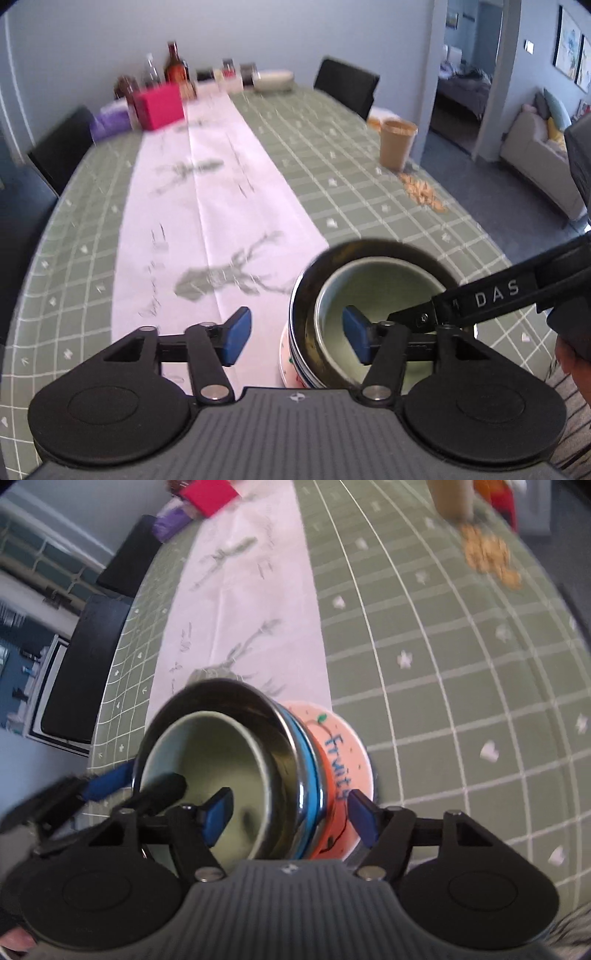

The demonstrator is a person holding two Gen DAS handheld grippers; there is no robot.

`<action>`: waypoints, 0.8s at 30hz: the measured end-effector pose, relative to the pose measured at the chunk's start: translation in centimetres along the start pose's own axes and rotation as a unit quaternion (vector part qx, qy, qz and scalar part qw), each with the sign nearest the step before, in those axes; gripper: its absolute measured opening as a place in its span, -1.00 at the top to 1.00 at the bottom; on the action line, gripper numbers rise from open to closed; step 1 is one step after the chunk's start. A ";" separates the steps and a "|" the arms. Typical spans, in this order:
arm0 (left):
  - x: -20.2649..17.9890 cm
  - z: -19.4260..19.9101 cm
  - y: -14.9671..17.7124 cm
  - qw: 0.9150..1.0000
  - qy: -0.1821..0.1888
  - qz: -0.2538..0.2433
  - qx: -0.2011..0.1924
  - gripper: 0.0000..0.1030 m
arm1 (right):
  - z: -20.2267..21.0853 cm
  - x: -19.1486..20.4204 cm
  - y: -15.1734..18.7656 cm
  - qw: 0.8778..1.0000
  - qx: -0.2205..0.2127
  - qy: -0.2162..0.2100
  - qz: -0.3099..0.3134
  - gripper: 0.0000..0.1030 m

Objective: Organize plates and bowls
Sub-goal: 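Open both tools to release the bowl stack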

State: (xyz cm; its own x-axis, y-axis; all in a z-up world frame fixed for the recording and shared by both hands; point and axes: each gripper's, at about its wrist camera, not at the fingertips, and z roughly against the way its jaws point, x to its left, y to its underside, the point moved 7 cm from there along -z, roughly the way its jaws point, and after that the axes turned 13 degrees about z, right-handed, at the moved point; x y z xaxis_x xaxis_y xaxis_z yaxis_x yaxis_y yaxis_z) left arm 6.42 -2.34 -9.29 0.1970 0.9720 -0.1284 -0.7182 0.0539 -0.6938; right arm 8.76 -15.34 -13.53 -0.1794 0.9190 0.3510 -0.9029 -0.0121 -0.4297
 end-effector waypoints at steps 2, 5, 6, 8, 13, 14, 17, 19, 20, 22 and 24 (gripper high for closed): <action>-0.2 1.5 0.1 0.999 -0.003 0.000 -0.036 -0.56 | 1.6 0.0 0.3 0.999 -0.033 0.013 0.005 -0.51; -0.8 3.4 0.8 0.997 -0.016 -0.021 -0.073 -0.68 | 4.0 0.0 1.7 0.997 -0.071 0.017 -0.002 -0.59; -1.1 3.9 1.2 0.996 -0.011 -0.027 -0.079 -0.68 | 4.7 0.2 2.3 0.997 -0.080 0.019 -0.001 -0.59; -1.5 4.9 2.3 0.997 0.003 -0.021 -0.080 -0.69 | 6.3 0.6 4.1 0.994 -0.104 0.029 -0.003 -0.65; -2.0 6.4 5.2 0.997 -0.017 -0.003 -0.075 -0.69 | 8.0 1.3 8.5 0.987 -0.141 0.078 -0.008 -0.67; -2.0 6.9 5.8 0.997 -0.018 0.001 -0.075 -0.69 | 8.1 1.4 9.1 0.984 -0.147 0.099 -0.004 -0.67; -2.1 7.8 7.1 0.997 -0.012 0.023 -0.078 -0.69 | 8.0 1.6 10.6 0.977 -0.152 0.151 0.010 -0.67; -2.1 8.0 7.8 0.995 -0.024 0.038 -0.089 -0.69 | 7.9 2.0 11.3 0.975 -0.150 0.160 0.021 -0.67; -2.1 8.0 8.1 0.995 -0.028 0.043 -0.090 -0.70 | 7.8 2.2 11.4 0.974 -0.148 0.166 0.033 -0.67; -2.4 7.9 8.5 0.995 -0.033 0.044 -0.087 -0.73 | 7.8 2.3 11.7 0.970 -0.149 0.187 0.047 -0.67; -2.5 7.9 8.7 0.994 -0.038 0.047 -0.095 -0.74 | 7.9 2.5 12.1 0.966 -0.148 0.205 0.058 -0.67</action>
State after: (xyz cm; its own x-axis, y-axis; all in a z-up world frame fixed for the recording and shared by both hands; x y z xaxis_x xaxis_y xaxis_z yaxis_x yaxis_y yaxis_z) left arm -5.58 -2.48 -9.40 0.0792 0.9855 -0.1498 -0.5901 -0.0748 -0.8039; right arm -5.72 -16.34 -11.32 -0.0476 0.9978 -0.0460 -0.7245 -0.0662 -0.6861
